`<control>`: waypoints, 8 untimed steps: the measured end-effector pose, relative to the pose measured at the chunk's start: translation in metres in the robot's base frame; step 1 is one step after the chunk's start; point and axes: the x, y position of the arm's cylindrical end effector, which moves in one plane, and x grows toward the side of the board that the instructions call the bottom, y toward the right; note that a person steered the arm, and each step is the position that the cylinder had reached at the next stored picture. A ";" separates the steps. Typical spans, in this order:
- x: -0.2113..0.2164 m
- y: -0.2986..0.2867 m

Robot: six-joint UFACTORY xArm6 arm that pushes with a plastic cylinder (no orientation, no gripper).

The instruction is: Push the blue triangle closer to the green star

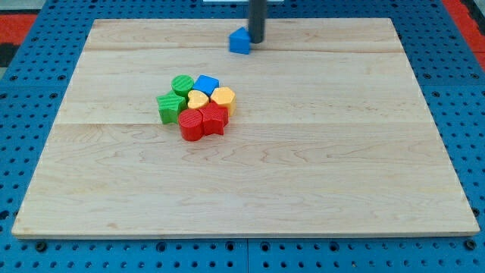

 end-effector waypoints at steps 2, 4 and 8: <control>0.008 -0.087; 0.040 -0.139; 0.113 -0.203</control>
